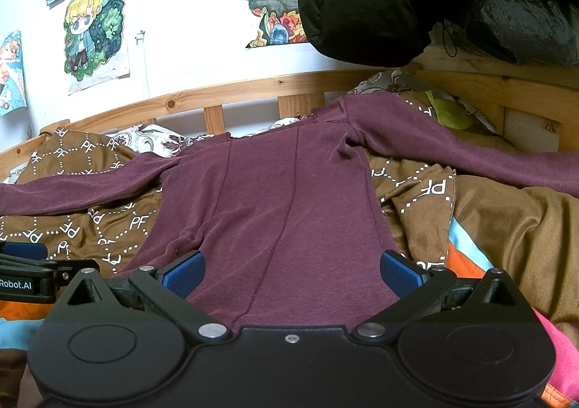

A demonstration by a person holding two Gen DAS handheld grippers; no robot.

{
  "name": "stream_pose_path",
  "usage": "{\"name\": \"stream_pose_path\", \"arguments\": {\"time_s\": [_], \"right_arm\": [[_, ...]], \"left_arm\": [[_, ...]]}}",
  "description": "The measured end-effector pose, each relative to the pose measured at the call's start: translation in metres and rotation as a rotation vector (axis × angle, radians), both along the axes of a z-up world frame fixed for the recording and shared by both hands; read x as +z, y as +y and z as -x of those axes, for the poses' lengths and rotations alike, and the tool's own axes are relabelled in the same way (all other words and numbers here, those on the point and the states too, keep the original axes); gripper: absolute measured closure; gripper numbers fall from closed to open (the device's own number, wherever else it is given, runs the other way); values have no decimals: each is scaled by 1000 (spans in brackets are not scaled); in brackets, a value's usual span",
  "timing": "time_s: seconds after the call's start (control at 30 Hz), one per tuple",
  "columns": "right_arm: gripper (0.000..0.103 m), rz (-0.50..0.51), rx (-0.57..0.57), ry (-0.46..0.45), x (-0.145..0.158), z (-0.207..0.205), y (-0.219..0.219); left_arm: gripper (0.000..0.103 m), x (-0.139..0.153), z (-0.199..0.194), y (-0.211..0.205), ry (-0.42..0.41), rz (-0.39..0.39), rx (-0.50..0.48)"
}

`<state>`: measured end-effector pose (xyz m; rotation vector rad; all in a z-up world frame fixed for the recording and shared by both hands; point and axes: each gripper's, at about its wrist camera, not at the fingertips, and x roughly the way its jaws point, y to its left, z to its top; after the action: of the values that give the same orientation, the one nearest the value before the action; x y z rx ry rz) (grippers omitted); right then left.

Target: Fold small clothes

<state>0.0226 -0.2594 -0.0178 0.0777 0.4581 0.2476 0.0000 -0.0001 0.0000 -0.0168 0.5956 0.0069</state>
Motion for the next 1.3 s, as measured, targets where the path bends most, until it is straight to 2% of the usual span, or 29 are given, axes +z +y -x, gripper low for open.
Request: {"name": "stream_pose_path", "arguments": {"time_s": [1.3], "right_arm": [[0, -5, 0, 2, -1, 0, -1]], "left_arm": [[1, -1, 1, 6, -1, -4, 2]]}}
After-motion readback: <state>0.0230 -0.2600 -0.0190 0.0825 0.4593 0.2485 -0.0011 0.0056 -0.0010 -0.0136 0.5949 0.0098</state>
